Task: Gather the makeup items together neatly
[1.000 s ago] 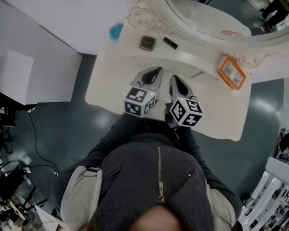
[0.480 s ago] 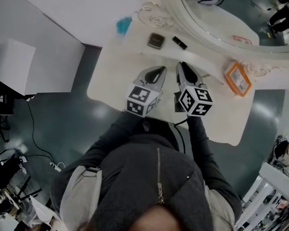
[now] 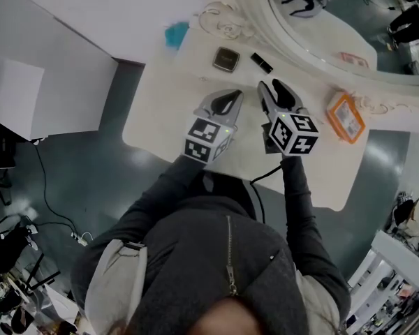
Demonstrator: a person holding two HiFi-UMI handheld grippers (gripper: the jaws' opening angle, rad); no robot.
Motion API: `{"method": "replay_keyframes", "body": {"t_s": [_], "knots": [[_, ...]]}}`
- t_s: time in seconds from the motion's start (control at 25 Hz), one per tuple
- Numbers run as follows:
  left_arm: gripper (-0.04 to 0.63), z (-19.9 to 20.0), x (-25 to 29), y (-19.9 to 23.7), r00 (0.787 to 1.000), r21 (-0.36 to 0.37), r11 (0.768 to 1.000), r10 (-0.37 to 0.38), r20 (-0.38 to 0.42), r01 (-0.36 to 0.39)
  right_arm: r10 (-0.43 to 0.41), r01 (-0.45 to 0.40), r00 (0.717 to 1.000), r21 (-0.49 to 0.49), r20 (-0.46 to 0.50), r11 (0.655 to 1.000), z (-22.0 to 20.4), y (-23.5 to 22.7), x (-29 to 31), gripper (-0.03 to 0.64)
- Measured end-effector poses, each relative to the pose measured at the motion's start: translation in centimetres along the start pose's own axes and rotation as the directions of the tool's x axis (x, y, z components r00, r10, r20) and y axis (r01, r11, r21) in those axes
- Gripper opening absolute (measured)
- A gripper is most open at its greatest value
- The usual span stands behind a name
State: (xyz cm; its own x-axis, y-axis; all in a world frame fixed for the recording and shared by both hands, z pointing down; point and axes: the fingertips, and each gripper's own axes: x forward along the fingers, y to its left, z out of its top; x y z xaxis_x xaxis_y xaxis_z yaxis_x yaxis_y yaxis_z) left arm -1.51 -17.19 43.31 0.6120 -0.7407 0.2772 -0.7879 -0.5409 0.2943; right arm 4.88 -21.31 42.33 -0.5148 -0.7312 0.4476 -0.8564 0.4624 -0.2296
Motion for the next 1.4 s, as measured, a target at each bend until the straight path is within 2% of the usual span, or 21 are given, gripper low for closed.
{"method": "replay_keyframes", "body": {"t_s": [0.16, 0.4, 0.68, 1.04, 1.4], "knots": [[0.009, 0.2, 0.8, 0.5, 1.000, -0.005, 1.000, 0.002, -0.004, -0.002, 0.006, -0.007, 0.999, -0.045, -0.037, 0.999, 0.5, -1.1, 1.2, 0.177], [0.009, 0.2, 1.9, 1.5, 1.000, -0.013, 1.000, 0.018, -0.007, -0.019, 0.082, -0.100, 0.984, -0.113, -0.160, 0.988, 0.1, -1.3, 3.4, 0.218], [0.009, 0.5, 2.4, 3.0, 0.999, -0.024, 0.998, 0.053, -0.004, -0.053, 0.039, -0.108, 0.970, -0.282, -0.240, 0.953, -0.6, -2.1, 5.6, 0.229], [0.009, 0.0, 2.9, 3.7, 0.996, -0.024, 0.996, 0.086, -0.019, -0.087, 0.055, -0.150, 0.952, -0.301, -0.302, 0.942, -0.7, -3.8, 7.4, 0.229], [0.009, 0.0, 2.8, 3.9, 0.995, -0.047, 0.994, 0.102, -0.011, -0.102, -0.001, -0.138, 0.928, -0.344, -0.373, 0.929, -1.7, -4.8, 9.1, 0.206]]}}
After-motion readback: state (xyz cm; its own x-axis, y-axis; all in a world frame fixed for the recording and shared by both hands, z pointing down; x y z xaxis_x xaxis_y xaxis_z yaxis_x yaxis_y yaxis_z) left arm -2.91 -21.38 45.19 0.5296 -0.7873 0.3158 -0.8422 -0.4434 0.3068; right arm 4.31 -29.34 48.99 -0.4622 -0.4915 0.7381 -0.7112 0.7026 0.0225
